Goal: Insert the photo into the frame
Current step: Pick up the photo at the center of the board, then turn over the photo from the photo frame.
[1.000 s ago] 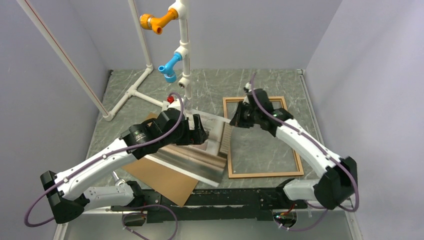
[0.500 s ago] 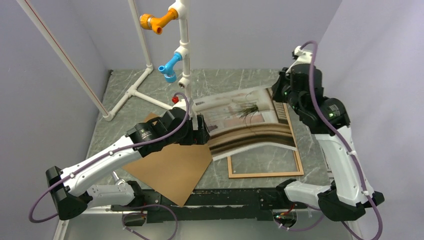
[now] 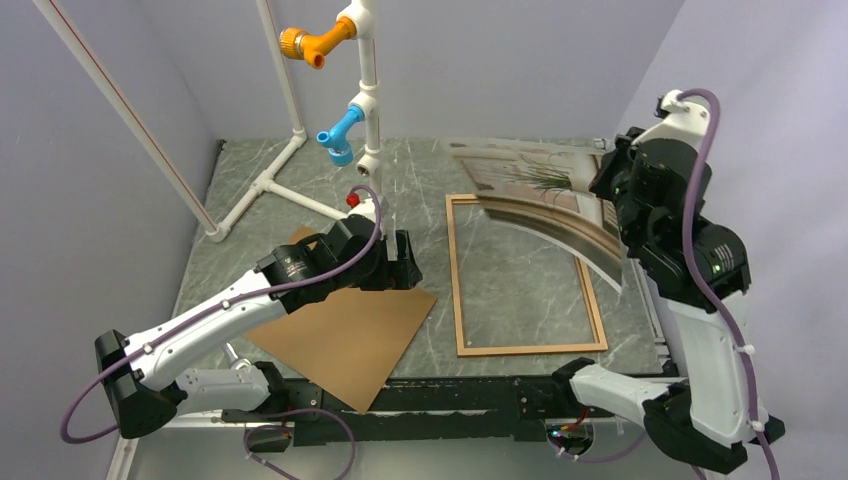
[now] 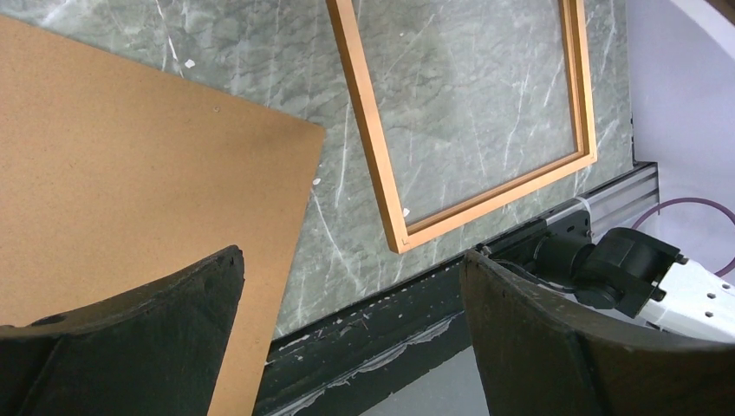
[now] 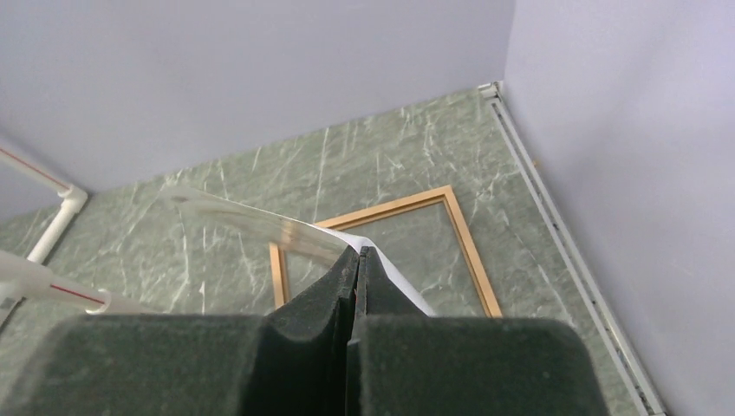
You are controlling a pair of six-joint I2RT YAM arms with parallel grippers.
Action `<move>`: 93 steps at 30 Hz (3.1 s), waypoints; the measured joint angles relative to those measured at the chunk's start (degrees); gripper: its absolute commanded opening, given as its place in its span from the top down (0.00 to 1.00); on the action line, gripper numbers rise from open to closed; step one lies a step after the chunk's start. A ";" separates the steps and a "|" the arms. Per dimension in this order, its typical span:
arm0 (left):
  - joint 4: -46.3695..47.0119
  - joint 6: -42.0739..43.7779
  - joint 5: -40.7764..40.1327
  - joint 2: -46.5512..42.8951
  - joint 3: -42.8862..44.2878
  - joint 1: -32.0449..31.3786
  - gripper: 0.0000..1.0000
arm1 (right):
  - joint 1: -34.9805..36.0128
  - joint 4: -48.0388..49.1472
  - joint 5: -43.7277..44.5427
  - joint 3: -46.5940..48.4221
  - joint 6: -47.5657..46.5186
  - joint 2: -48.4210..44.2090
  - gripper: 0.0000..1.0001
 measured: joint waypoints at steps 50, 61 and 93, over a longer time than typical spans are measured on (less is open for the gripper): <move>-0.35 -1.60 -4.09 -11.45 -1.16 0.00 0.02 | 36.89 25.20 -15.32 -43.30 19.21 13.40 0.89; -0.66 -1.66 -4.83 -13.46 -1.99 0.00 0.02 | 39.12 28.96 -17.33 -40.70 20.63 18.32 0.10; 10.43 -1.05 8.92 6.25 -12.74 5.75 0.01 | -1.77 29.29 -43.87 -66.01 18.93 -5.01 0.04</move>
